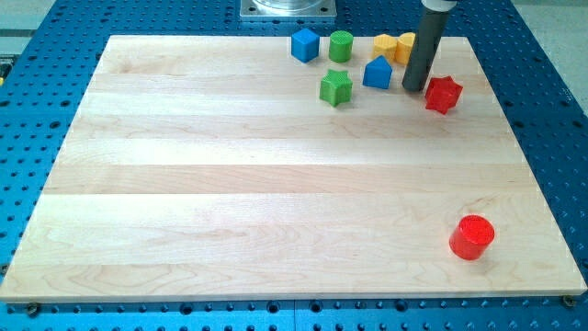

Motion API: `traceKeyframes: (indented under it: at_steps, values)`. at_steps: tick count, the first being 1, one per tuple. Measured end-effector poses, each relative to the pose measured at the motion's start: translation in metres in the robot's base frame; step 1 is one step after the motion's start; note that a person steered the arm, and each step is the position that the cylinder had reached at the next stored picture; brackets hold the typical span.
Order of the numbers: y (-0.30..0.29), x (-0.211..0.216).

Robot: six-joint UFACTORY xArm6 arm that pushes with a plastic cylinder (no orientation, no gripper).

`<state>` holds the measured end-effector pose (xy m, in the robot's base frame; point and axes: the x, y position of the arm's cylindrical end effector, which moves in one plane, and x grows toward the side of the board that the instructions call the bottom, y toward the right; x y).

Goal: Place the triangle left to the cube

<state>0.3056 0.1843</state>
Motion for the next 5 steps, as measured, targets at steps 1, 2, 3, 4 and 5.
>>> traceKeyframes:
  at_steps: [1,2,3,4,5]
  values:
    - [-0.013,-0.003]
    - [-0.013,-0.009]
    - [-0.014,-0.027]
    - [-0.020,-0.032]
    - [-0.029,-0.033]
